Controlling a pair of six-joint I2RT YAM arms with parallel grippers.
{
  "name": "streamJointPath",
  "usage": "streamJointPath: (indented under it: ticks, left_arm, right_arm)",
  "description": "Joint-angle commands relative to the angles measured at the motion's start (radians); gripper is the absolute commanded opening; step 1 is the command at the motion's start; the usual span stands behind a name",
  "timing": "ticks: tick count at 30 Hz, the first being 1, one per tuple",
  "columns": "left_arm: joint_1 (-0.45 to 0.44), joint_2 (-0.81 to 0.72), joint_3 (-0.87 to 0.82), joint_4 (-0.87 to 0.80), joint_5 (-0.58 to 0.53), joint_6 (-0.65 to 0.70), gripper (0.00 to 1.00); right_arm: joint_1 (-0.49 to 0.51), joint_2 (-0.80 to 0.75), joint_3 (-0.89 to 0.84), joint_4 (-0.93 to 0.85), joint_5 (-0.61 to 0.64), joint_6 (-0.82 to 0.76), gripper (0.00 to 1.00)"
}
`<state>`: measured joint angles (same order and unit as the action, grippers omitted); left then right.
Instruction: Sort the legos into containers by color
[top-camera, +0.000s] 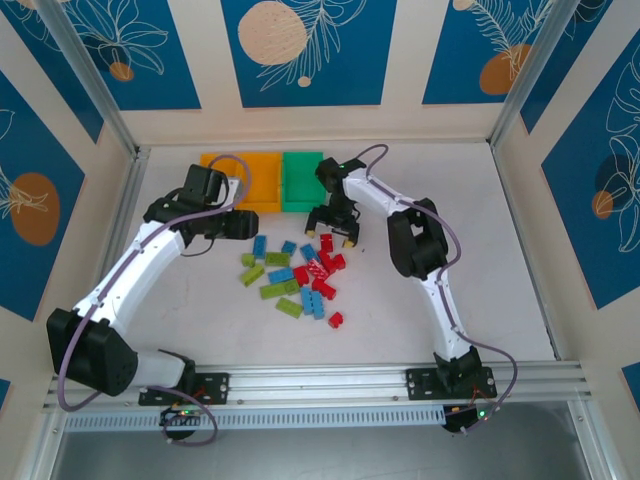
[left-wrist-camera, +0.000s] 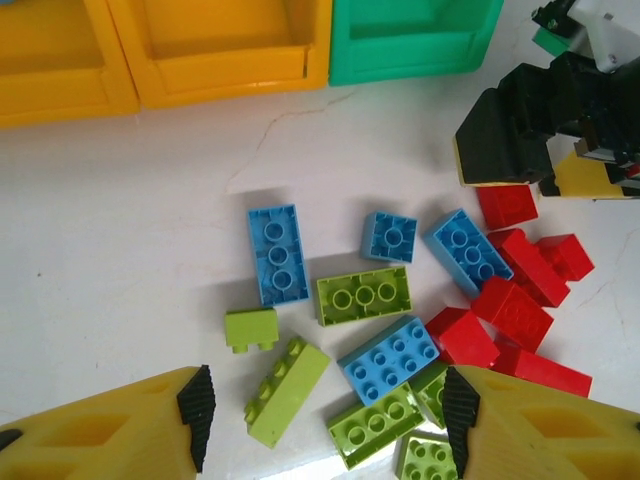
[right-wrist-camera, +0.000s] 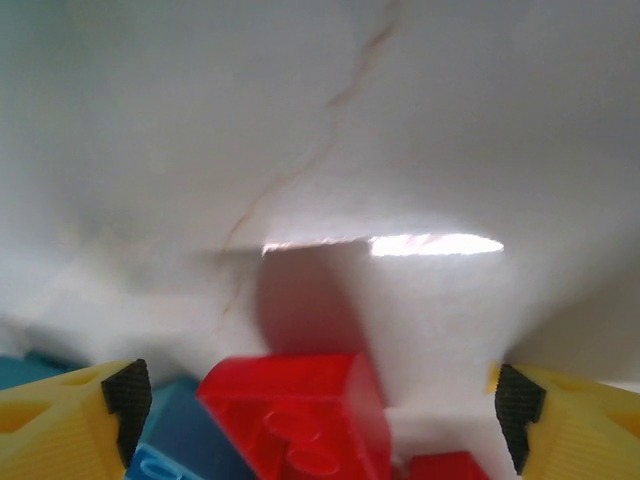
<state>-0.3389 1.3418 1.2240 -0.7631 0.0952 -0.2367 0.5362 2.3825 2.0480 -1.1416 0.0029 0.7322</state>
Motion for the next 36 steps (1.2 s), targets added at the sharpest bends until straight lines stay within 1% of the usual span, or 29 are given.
streamJointPath:
  ticks: [1, 4, 6, 7, 8, 10, 12, 14, 18, 21, 24, 25, 27, 29, 31, 34, 36]
  left_arm:
    - [-0.011, -0.027, -0.012, 0.0, -0.017, -0.009, 0.64]
    - [-0.012, -0.041, -0.025, -0.001, -0.029, -0.003, 0.65]
    - [-0.011, -0.052, -0.042, 0.006, -0.029, -0.002, 0.66]
    - [-0.012, -0.056, -0.051, 0.008, -0.028, -0.001, 0.66]
    - [-0.012, -0.06, -0.057, 0.009, -0.029, -0.001, 0.67]
    - [-0.011, -0.069, -0.063, 0.005, -0.034, 0.0, 0.69]
    - [-0.012, -0.083, -0.059, 0.005, -0.049, -0.01, 0.72]
    - [-0.012, -0.102, -0.048, 0.013, -0.08, -0.049, 0.76]
    - [-0.01, -0.118, -0.041, 0.03, -0.131, -0.151, 0.82]
    - [-0.01, -0.117, -0.056, 0.035, -0.156, -0.204, 0.84]
    - [-0.008, -0.114, -0.079, 0.045, -0.159, -0.237, 0.85]
    - [-0.008, -0.11, -0.082, 0.046, -0.15, -0.238, 0.85]
    - [-0.008, -0.104, -0.079, 0.042, -0.132, -0.237, 0.86]
    - [-0.008, -0.101, -0.075, 0.035, -0.116, -0.229, 0.86]
    - [-0.008, -0.102, -0.071, 0.024, -0.11, -0.217, 0.86]
    - [-0.008, -0.109, -0.083, 0.0, -0.107, -0.205, 0.87]
    - [-0.008, -0.116, -0.114, -0.001, -0.092, -0.197, 0.87]
  right_arm:
    - [0.028, -0.027, 0.011, -0.045, 0.027, -0.049, 0.8]
    - [0.04, -0.025, -0.029, -0.05, 0.118, -0.045, 0.64]
    - [0.041, -0.035, -0.063, -0.029, 0.143, -0.044, 0.59]
    - [0.041, -0.041, -0.072, -0.026, 0.151, -0.044, 0.55]
    - [0.041, -0.045, -0.07, -0.026, 0.158, -0.048, 0.48]
    - [0.041, -0.068, -0.049, -0.029, 0.166, -0.065, 0.39]
    - [0.039, -0.104, -0.01, -0.023, 0.159, -0.092, 0.33]
    - [0.033, -0.143, 0.049, -0.022, 0.133, -0.121, 0.25]
    - [0.036, -0.186, 0.145, 0.031, 0.118, -0.16, 0.24]
    - [0.036, -0.149, 0.224, 0.097, 0.146, -0.159, 0.24]
    - [0.033, -0.035, 0.376, 0.13, 0.182, -0.154, 0.25]
    - [0.031, 0.024, 0.451, 0.129, 0.189, -0.162, 0.25]
    - [0.028, 0.121, 0.584, 0.142, 0.164, -0.199, 0.25]
    - [0.028, 0.194, 0.675, 0.186, 0.13, -0.245, 0.26]
    - [0.023, 0.218, 0.696, 0.236, 0.119, -0.258, 0.3]
    - [0.009, 0.21, 0.695, 0.275, 0.077, -0.235, 0.44]
    - [0.001, 0.193, 0.694, 0.273, 0.04, -0.222, 0.5]
